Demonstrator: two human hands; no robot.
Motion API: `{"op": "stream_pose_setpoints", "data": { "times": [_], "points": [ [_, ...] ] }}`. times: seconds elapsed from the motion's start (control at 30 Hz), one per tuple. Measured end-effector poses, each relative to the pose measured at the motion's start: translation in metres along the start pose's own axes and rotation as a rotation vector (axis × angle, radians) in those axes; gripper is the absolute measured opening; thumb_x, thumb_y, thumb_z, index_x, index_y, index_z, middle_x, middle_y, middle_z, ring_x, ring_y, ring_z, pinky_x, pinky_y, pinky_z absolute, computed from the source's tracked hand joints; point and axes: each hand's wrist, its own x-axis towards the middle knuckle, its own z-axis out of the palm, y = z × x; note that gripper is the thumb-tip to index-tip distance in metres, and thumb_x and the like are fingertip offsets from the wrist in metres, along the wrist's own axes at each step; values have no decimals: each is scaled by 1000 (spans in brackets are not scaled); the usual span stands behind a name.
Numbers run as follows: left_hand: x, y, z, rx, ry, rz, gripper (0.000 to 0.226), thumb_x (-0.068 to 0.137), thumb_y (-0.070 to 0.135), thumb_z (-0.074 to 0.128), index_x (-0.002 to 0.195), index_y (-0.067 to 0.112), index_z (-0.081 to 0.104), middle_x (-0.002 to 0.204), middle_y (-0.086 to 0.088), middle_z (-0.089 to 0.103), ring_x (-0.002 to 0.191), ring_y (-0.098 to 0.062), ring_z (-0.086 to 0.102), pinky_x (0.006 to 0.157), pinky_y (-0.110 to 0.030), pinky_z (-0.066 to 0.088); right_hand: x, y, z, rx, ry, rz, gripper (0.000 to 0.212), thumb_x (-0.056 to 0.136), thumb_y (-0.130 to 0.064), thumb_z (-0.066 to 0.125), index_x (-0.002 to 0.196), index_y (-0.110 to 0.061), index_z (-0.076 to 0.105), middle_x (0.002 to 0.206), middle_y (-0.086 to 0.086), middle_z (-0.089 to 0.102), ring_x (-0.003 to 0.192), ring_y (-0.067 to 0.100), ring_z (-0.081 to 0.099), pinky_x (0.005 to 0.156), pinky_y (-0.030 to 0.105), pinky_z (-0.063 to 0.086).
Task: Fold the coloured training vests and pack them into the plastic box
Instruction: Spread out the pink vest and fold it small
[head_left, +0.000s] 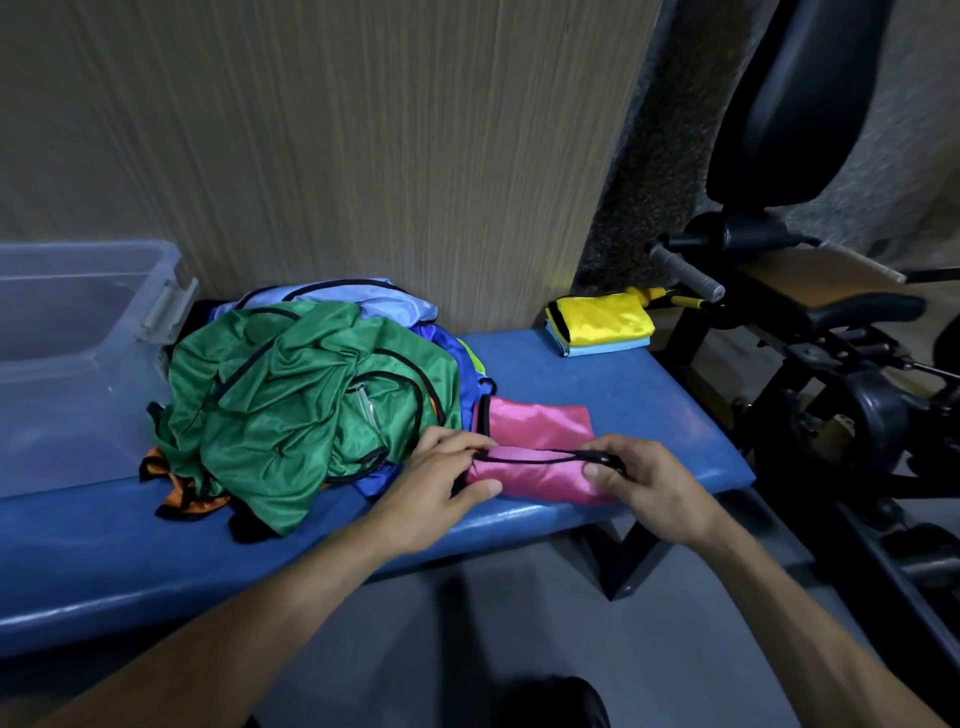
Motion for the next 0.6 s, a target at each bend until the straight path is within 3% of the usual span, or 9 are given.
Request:
{"op": "stream_pose_setpoints", "data": {
  "times": [0.07, 0.13, 0.2, 0.3, 0.43, 0.6],
  "points": [
    [-2, 3, 3, -11, -18, -2, 64, 92, 68, 45, 91, 9, 69, 132, 20, 53, 121, -7, 38, 108, -12, 25, -2, 3, -4, 10, -19, 20, 18, 94, -35, 63, 108, -27, 71, 93, 8, 70, 89, 31, 64, 84, 44, 51],
    [-4, 2, 7, -15, -29, -27, 76, 92, 76, 37, 94, 7, 69, 119, 11, 64, 115, -10, 43, 106, -20, 34, -2, 4, -4, 8, -30, 35, 19, 94, -36, 61, 107, -26, 71, 92, 9, 70, 87, 31, 63, 84, 47, 51],
    [-4, 3, 9, -29, 7, -87, 74, 93, 76, 34, 87, 9, 65, 90, 4, 63, 98, -12, 48, 92, -30, 42, 0, 4, -4, 10, -35, 41, 14, 99, -29, 61, 105, -23, 71, 90, 4, 70, 82, 20, 62, 84, 43, 51],
    [1, 14, 5, -90, 74, -192, 66, 93, 72, 40, 67, 12, 48, 65, 4, 46, 69, -11, 42, 66, -33, 36, 9, 2, -4, -5, -6, 61, 15, 104, -20, 57, 100, -20, 71, 90, 4, 72, 83, 8, 60, 82, 34, 49],
    [11, 20, 1, -168, 53, -326, 54, 98, 53, 53, 61, 20, 35, 56, 10, 28, 52, -9, 26, 52, -31, 23, 29, -2, 1, -108, 47, 104, 34, 106, -27, 50, 72, -25, 54, 65, -13, 53, 63, 1, 46, 65, 26, 39],
    [33, 19, -5, -123, -20, -491, 56, 102, 48, 52, 60, 19, 28, 53, 7, 23, 49, -13, 23, 51, -35, 19, 54, 3, 14, -214, 103, 173, 42, 108, -36, 43, 73, -12, 45, 67, 0, 49, 64, 17, 47, 64, 38, 39]
  ]
}}
